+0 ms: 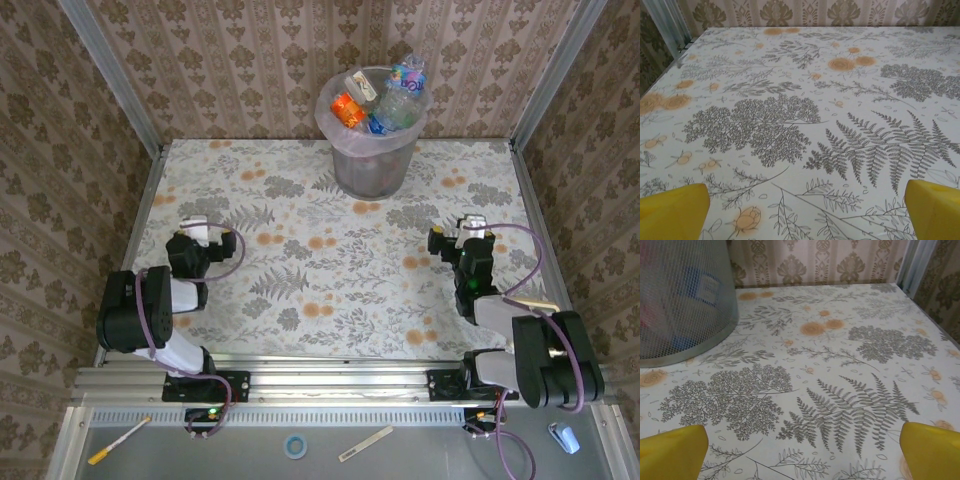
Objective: Throw the plastic bottles in the bin
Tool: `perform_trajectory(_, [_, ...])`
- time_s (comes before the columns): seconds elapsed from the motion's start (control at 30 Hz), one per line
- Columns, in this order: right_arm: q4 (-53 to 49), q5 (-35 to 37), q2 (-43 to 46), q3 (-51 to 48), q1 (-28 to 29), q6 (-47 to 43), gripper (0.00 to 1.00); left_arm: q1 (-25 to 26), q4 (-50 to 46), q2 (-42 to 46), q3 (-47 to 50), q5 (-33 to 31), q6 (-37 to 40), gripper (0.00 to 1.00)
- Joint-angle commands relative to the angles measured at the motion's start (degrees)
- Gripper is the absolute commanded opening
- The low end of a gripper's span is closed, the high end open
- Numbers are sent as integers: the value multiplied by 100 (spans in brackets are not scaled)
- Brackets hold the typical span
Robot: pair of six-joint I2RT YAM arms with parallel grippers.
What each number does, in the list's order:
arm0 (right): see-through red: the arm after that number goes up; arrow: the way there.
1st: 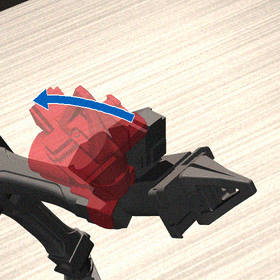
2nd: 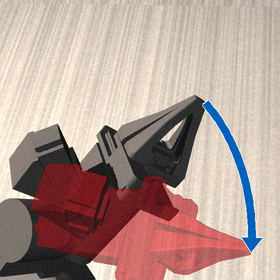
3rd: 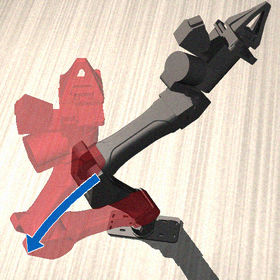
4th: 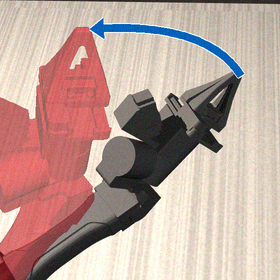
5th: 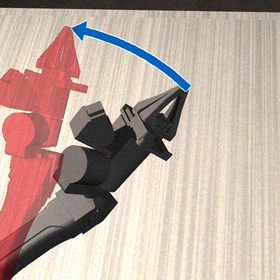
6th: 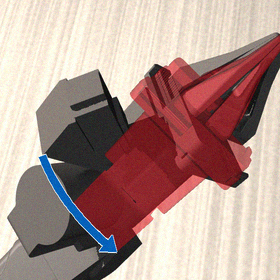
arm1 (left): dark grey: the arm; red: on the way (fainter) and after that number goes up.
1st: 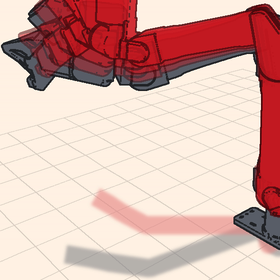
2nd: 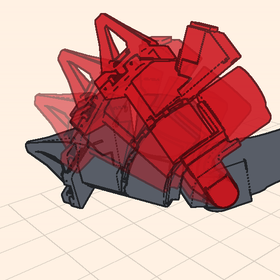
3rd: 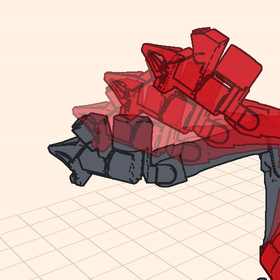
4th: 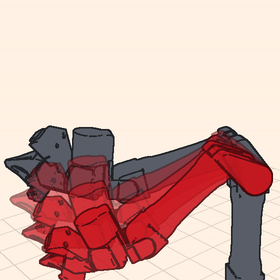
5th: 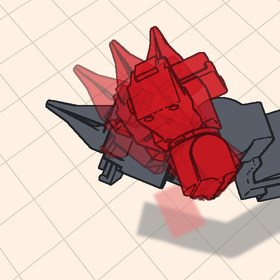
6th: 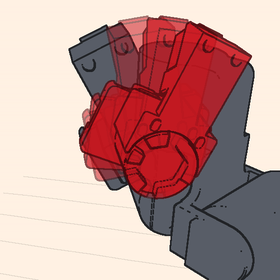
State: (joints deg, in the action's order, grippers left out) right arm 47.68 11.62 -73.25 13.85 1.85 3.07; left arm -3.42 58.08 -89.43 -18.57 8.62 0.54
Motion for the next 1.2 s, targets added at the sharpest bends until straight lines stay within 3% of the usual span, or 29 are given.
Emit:
perform_trajectory(0.0, [1243,-131,-432,-125,-35,70,100,23,-84,4,-181,167,140,100])
perform_trajectory(0.2, [1402,-70,-1484,342,-33,71,100,54,-175,4,-222,126,174,100])
perform_trajectory(0.27, [530,135,-1403,715,-35,172,100,68,-209,13,-235,108,184,100])
perform_trajectory(0.33, [363,214,-1429,812,18,139,100,84,-251,18,-252,70,193,100])
perform_trajectory(1.17, [360,403,-1447,830,123,62,100,221,-526,22,-386,-168,298,100])
